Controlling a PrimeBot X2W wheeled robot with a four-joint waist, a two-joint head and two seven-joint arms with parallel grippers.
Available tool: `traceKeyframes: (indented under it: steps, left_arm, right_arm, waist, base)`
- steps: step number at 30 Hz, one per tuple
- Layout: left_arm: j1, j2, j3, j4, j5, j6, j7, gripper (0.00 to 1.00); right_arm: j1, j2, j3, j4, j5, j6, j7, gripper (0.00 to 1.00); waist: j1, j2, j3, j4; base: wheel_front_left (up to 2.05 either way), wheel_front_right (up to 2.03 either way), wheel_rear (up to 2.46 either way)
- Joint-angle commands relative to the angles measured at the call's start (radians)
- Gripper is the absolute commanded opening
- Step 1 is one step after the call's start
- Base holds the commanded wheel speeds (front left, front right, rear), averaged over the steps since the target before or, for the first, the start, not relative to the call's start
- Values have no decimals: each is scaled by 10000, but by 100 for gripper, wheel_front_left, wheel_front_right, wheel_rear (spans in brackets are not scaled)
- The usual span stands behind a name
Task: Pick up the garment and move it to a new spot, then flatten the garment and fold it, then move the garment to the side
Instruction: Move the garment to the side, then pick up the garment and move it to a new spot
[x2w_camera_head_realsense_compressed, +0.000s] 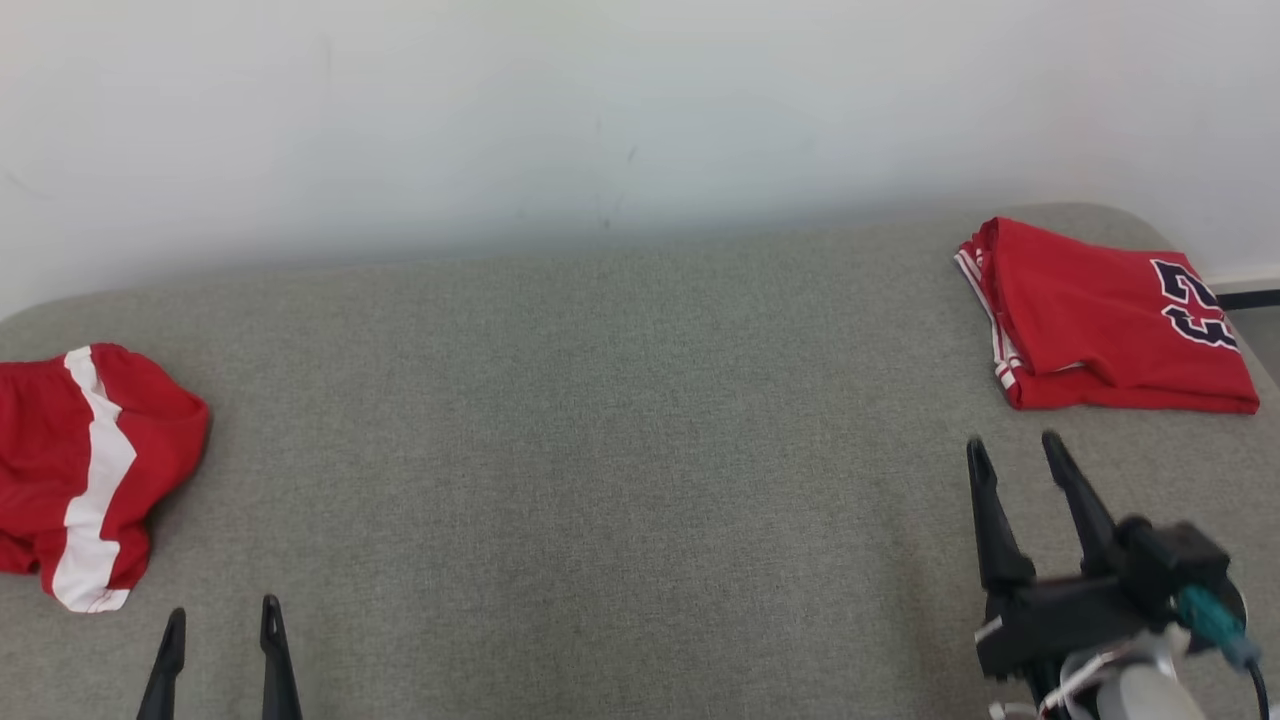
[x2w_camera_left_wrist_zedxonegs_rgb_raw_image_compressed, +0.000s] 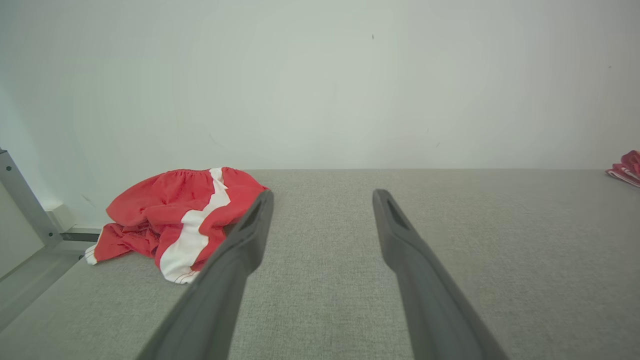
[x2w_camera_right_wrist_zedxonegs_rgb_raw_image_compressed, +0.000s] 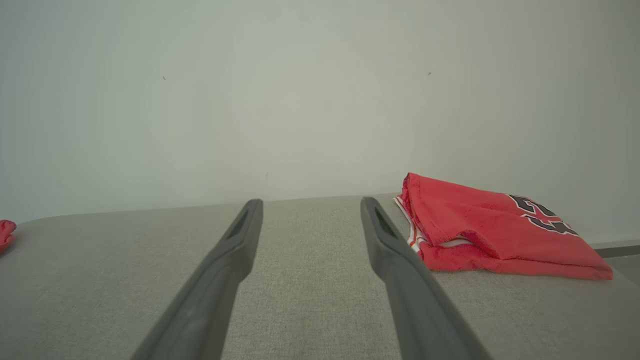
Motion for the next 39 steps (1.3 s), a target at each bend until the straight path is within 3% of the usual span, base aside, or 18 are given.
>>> traceKeyframes:
  steps: [1,16,39]
  left_arm:
    - [202,-43,61,57,-11,-56,-31,100]
    - [519,-126,194,346,28,-108,-30,100]
    - [632,-144,159,830,183,-286,-30,100]
  right_arm:
    - [437,199,-133,-165,-9,-29,-60,100]
    - [2208,1090,-223,-921,-245,-28,-270,100]
    - [2495,1190,-128,-799,-355,-28,-275,100]
  waist:
    - [1,1,-148,10]
    - [1,1,-450,59]
    - [1,1,-691,482]
  base:
    - [0,0,0]
    - [0,0,0]
    - [0,0,0]
